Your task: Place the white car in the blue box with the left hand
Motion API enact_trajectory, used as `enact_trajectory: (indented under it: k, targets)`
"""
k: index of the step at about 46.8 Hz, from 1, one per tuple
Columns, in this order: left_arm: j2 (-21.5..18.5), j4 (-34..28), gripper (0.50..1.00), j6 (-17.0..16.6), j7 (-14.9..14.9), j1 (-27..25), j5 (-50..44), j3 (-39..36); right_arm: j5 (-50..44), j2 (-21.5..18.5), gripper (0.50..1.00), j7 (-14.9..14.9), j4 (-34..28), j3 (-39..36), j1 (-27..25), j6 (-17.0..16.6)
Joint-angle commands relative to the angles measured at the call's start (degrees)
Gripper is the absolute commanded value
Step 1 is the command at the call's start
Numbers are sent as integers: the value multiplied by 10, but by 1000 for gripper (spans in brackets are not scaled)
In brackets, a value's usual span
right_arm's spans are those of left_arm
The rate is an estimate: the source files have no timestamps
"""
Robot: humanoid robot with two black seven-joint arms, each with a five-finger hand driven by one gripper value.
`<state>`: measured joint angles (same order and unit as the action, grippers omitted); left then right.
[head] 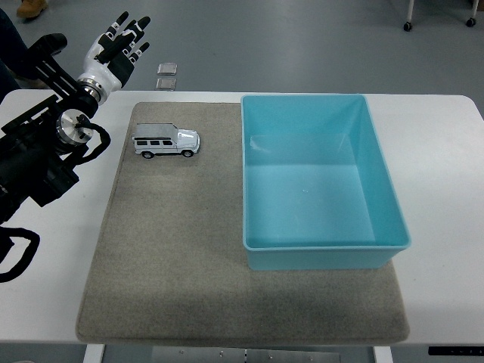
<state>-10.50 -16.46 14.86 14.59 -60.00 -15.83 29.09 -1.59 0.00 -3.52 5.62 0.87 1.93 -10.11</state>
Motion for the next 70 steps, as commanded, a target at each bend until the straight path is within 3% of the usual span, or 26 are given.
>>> enact_trajectory:
  k: [1,42,52,70]
  targets:
    - [0,-1,999,0,0,5,1,3,0,0,936,0,0,0,0,0]
    - [0,-2,999,-3,0,5,8,3,0,0,936,0,0,0,0,0]
    - [-14,-61,996,-8,0,7,11,-6,0,0,936,0,0,-1,0,0]
    - [-92,-187,996,-35,-1,3,98,-46,-1,0,936,0,0,-1,0,0]
